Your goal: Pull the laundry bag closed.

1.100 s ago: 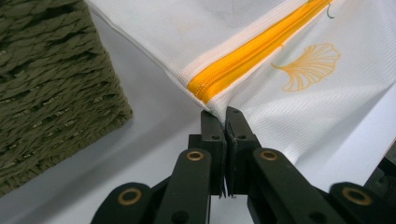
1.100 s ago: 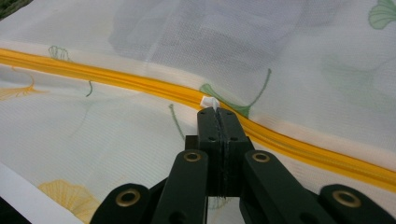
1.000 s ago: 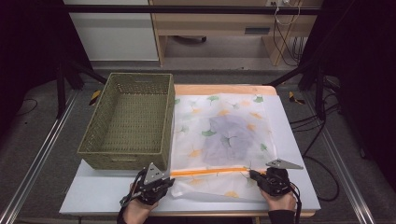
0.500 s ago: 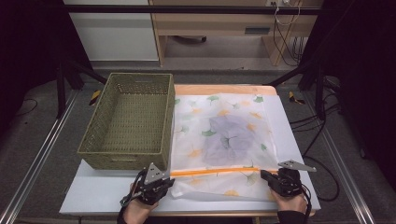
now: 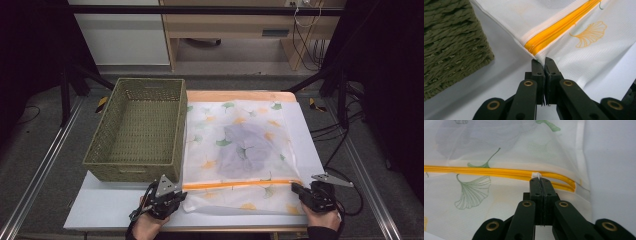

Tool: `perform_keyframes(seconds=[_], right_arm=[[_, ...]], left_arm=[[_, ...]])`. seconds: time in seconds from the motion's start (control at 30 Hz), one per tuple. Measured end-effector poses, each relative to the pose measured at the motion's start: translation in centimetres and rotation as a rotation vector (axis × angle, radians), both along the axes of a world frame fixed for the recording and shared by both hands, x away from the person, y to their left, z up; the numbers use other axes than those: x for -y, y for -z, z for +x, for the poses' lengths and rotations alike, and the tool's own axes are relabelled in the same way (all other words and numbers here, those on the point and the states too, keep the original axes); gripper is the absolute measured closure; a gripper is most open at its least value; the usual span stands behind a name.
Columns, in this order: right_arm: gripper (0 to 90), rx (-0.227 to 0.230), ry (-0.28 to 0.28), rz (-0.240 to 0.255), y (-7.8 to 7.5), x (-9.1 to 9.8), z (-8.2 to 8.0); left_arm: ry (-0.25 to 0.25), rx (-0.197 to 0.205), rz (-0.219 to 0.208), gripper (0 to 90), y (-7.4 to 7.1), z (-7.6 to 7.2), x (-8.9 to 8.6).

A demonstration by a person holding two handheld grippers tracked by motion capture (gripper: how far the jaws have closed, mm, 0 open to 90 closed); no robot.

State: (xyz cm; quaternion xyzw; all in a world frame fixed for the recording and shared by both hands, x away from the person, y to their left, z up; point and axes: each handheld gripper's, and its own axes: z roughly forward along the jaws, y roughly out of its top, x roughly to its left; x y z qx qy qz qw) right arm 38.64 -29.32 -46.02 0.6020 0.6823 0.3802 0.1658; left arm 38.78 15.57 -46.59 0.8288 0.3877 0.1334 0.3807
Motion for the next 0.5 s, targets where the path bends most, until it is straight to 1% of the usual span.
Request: perform_keyframes(seconds=[0.07, 0.13, 0.17, 0.2, 0.27, 0.33, 0.47, 0.5], right_arm=[[89.8, -0.006, 0.014, 0.0, 0.1, 0.2, 0.0], [89.8, -0.006, 0.015, 0.004, 0.1, 0.4, 0.0], [89.9, -0.009, 0.021, 0.002, 0.1, 0.5, 0.0], [89.9, -0.009, 0.025, -0.011, 0.2, 0.6, 0.0], [89.9, -0.007, 0.036, -0.013, 0.2, 0.9, 0.0], [89.8, -0.009, 0.054, -0.025, 0.2, 1.3, -0.1], [89.8, -0.013, 0.086, -0.021, 0.3, 2.2, -0.3], [89.9, -0.015, 0.087, -0.026, 0.3, 2.3, -0.3]], left_arm=[[0.003, -0.003, 0.004, 86.9, 0.1, 0.1, 0.0], [0.001, -0.004, 0.006, 86.9, 0.2, 0.1, 0.0], [0.002, -0.004, 0.007, 86.9, 0.2, 0.1, 0.0], [0.001, -0.005, 0.007, 86.9, 0.2, 0.1, 0.0], [-0.001, -0.005, 0.009, 86.9, 0.3, 0.1, 0.0], [-0.003, -0.009, 0.01, 86.9, 0.3, 0.2, -0.1], [0.0, -0.011, 0.014, 86.9, 0.4, 0.2, 0.0], [-0.002, -0.013, 0.015, 86.9, 0.4, 0.2, 0.1]])
